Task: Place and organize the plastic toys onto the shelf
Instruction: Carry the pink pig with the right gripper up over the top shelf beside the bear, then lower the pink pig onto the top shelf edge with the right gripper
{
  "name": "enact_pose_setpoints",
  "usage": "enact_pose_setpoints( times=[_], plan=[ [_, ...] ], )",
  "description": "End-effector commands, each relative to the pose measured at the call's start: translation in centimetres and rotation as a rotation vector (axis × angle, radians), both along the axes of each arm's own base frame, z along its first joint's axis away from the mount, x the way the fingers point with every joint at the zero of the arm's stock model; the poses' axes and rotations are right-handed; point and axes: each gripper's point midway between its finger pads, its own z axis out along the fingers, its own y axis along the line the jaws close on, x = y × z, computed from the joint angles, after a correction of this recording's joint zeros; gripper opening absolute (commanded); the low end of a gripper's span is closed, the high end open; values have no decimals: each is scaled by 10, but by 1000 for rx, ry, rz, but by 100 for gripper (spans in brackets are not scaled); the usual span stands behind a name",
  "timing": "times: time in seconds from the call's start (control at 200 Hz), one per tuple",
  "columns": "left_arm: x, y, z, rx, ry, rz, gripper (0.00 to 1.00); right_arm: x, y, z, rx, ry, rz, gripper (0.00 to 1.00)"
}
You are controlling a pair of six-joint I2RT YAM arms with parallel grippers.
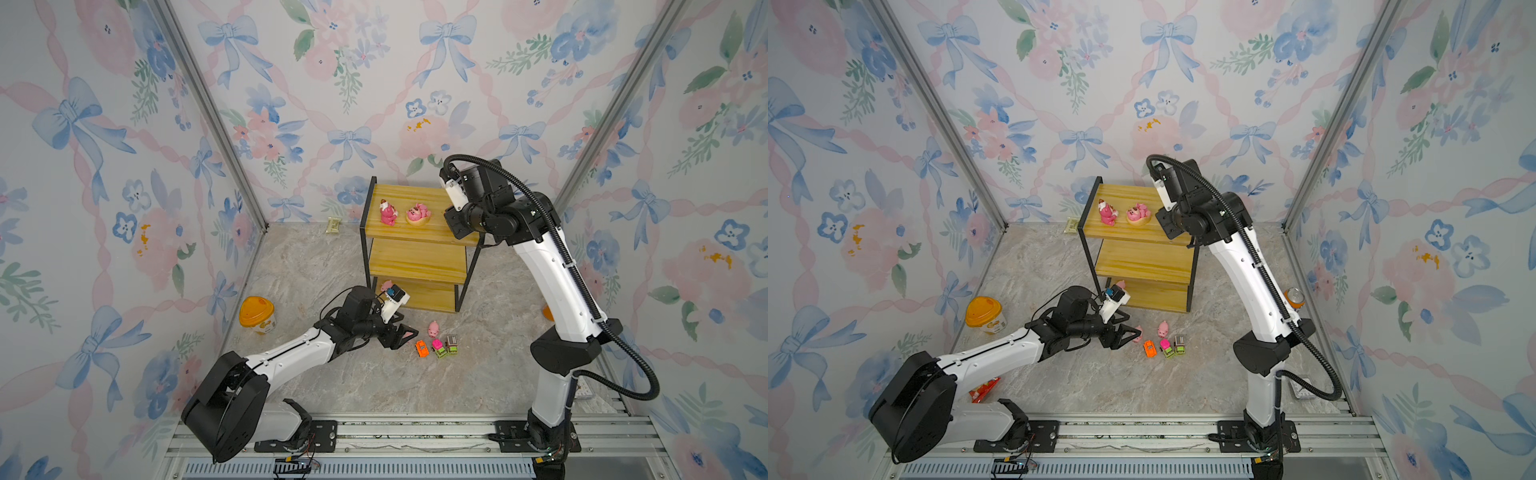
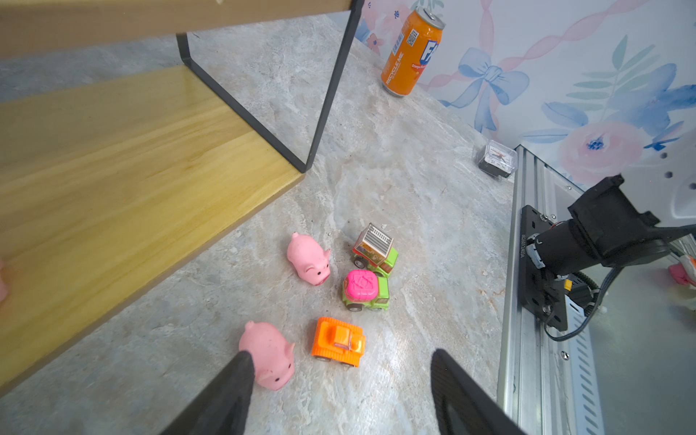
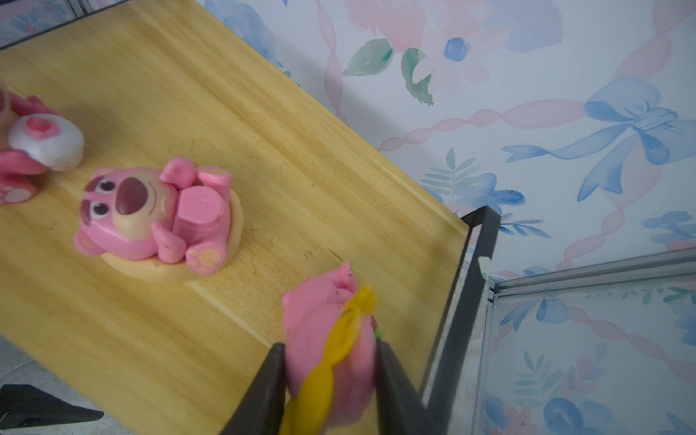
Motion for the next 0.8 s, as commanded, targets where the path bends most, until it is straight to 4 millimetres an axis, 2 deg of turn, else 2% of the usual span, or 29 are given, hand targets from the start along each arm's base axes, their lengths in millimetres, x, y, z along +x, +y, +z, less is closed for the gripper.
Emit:
enact_pose_setpoints(
  times=[0.0,0.345,0.505,0.655,0.795],
  plan=[
    [7,-2,1,1,-11,-1,75,5,-3,-5,-21,7,3,11],
    [8,-3,-1,2,-2,-1,74,8,-2,-8,-20,3,3,17],
    [9,-3,-2,4,-5,-1,74,7,-2,-7,-21,5,6,16],
    [10,-4,-2,4,-2,-3,74,-3,-4,1,-3,8,31,14],
    [12,-5,-1,-1,-1,-1,74,-7,-14,5,0,23,26,12]
  ],
)
